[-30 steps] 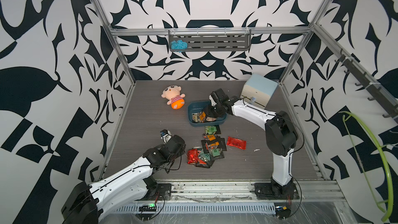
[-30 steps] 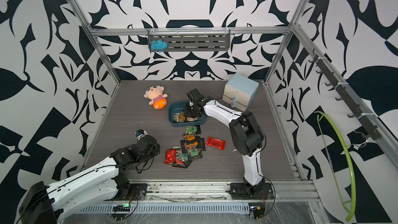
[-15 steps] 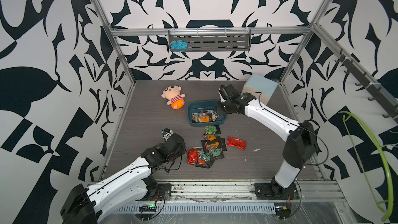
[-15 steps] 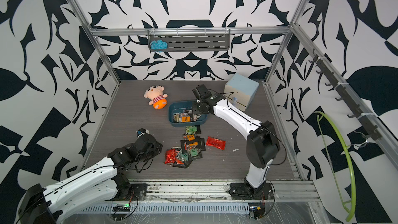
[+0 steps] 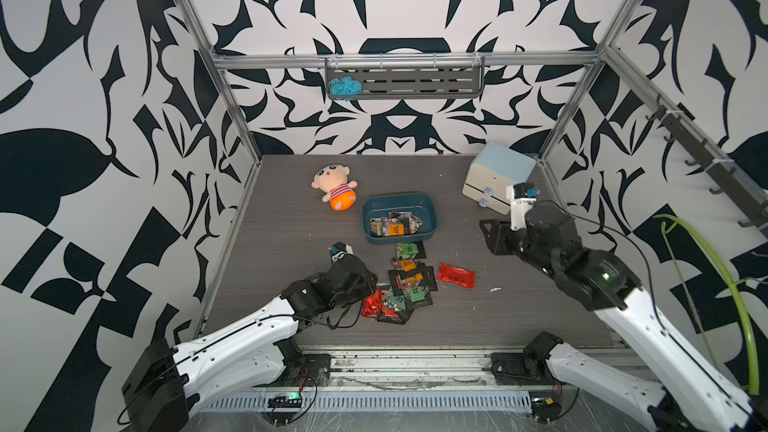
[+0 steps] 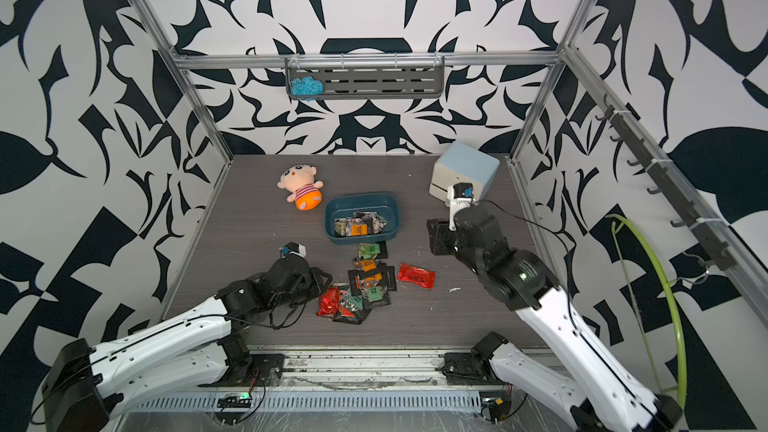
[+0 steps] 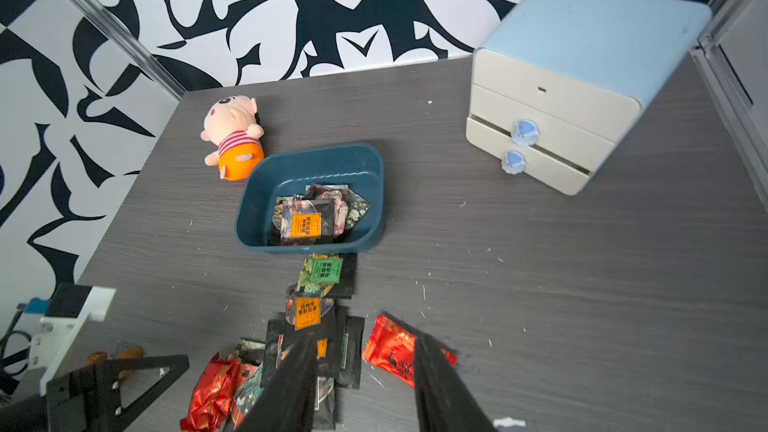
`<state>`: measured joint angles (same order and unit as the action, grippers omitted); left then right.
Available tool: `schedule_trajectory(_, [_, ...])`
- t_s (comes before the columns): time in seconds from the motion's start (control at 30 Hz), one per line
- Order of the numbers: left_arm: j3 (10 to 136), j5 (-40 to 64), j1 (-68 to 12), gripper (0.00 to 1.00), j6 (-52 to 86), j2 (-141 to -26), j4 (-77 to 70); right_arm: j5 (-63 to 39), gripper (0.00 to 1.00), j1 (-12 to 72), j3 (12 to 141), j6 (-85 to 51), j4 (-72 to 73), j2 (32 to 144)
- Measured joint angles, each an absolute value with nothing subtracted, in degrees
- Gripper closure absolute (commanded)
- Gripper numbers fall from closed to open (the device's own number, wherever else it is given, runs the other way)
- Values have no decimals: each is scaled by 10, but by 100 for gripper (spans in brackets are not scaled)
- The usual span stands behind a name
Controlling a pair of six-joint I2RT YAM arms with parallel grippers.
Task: Put the tea bags into the storage box
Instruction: Pick up the tea bag from the center of the board.
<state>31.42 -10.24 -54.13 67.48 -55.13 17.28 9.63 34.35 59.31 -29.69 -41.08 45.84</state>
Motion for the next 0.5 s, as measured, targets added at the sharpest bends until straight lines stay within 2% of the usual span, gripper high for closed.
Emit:
schedule_trajectory(0.17, [336,-105,-589,64,685,-614,142,24,55,343,448,-360,-382,411])
schedule_trajectory(0.4, [361,-115,-635,64,705,-691,113,-117,55,349,265,-478,-228,488])
schedule_trajectory(0.5, [369,-119,-647,65,713,-721,100,-146,55,367,229,-512,-170,532])
